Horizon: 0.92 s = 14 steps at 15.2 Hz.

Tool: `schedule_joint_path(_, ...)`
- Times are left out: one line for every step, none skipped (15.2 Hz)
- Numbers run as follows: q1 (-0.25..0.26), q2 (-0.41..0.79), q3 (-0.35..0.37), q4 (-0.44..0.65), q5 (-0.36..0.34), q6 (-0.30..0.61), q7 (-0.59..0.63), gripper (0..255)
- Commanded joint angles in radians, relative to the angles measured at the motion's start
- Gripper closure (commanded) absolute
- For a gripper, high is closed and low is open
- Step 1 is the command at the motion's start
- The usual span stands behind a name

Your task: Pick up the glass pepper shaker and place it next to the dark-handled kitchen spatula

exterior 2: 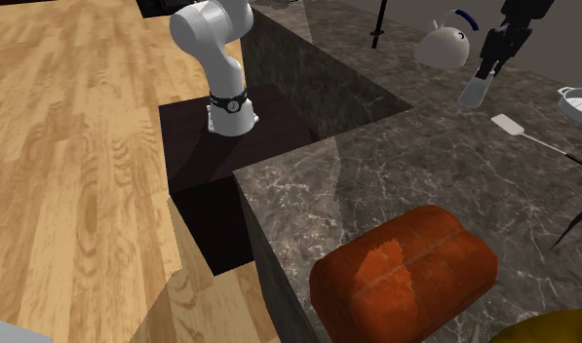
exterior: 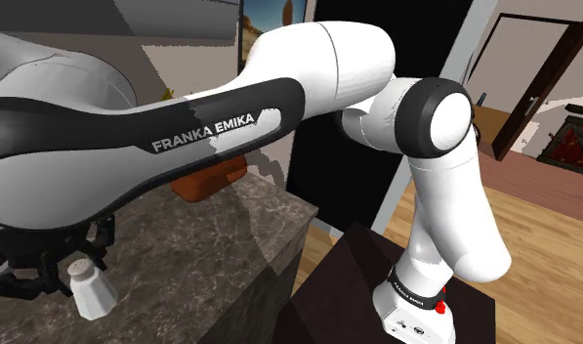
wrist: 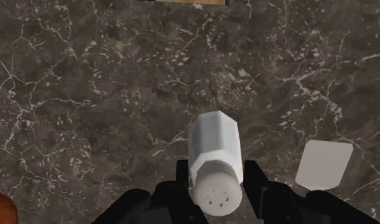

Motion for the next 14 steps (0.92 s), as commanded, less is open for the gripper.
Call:
schedule_joint_path(0.085, 0.103, -0.009, 0.154, -0.032, -0.057, 0.033, 255)
schedule_joint_path(0.083, 0.102, -0.011, 0.139, -0.031, -0.044, 0.036, 255)
schedule_joint_path(0.080, 0.102, -0.011, 0.126, -0.032, -0.030, 0.039, 255)
schedule_joint_path(0.077, 0.103, -0.012, 0.112, -0.033, -0.018, 0.041, 255)
schedule_joint_path(0.075, 0.103, -0.012, 0.099, -0.034, -0.005, 0.044, 255)
schedule_joint_path(0.073, 0.104, -0.013, 0.087, -0.035, 0.007, 0.047, 255)
schedule_joint_path(0.071, 0.106, -0.013, 0.076, -0.036, 0.020, 0.049, 255)
schedule_joint_path(0.069, 0.107, -0.014, 0.064, -0.037, 0.032, 0.052, 255)
schedule_joint_path(0.067, 0.109, -0.015, 0.054, -0.039, 0.044, 0.054, 255)
schedule_joint_path(0.065, 0.111, -0.015, 0.043, -0.040, 0.055, 0.057, 255)
schedule_joint_path(0.064, 0.114, -0.016, 0.033, -0.042, 0.067, 0.060, 255)
schedule_joint_path(0.063, 0.116, -0.017, 0.024, -0.044, 0.078, 0.062, 255)
schedule_joint_path(0.061, 0.119, -0.018, 0.015, -0.045, 0.089, 0.065, 255)
schedule_joint_path(0.060, 0.122, -0.019, 0.006, -0.047, 0.100, 0.067, 255)
